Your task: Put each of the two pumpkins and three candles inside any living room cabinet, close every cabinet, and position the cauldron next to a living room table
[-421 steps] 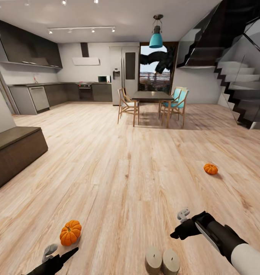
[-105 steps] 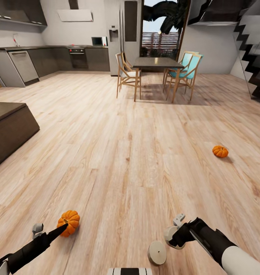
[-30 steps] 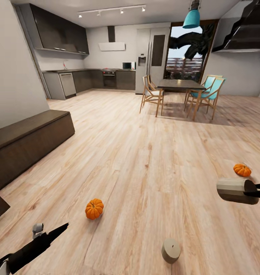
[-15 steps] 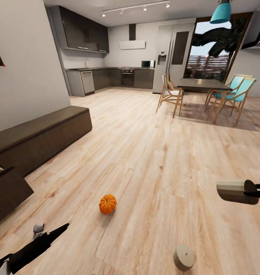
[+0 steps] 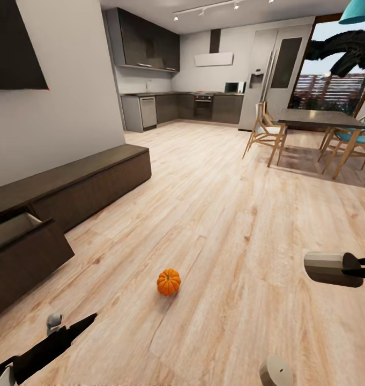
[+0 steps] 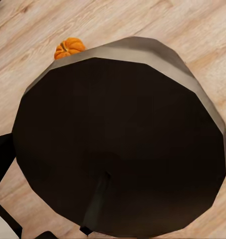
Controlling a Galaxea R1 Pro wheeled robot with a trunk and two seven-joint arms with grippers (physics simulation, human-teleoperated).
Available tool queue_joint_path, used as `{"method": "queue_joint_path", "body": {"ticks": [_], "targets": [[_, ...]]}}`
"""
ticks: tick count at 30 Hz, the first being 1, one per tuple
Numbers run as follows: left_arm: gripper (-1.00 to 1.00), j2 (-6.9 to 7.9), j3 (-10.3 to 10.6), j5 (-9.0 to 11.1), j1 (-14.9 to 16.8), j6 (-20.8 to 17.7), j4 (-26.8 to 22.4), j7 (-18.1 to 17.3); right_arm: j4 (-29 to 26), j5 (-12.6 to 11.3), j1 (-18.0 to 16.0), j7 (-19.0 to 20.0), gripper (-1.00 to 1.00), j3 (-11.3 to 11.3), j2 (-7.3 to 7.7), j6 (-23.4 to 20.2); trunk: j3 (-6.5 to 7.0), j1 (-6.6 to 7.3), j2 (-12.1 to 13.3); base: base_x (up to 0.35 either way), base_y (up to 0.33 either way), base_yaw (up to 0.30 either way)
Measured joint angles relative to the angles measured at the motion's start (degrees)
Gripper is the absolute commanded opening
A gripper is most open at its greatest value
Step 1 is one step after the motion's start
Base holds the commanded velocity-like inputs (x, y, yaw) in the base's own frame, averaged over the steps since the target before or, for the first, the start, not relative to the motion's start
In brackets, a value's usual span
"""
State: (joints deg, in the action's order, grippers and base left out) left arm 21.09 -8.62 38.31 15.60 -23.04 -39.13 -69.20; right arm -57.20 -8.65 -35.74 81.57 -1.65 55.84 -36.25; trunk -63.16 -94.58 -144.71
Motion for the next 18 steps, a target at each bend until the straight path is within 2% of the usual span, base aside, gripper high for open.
{"method": "queue_joint_path", "body": {"ticks": [18], "targets": [[1.0,0.0,0.0,0.06,0.0,0.0,0.0,0.0,0.0,0.01,0.0,-0.34,-1.0,0.09,-0.04,0.0,-0.81,0.0,0.0,0.0,0.0,0.267]]}}
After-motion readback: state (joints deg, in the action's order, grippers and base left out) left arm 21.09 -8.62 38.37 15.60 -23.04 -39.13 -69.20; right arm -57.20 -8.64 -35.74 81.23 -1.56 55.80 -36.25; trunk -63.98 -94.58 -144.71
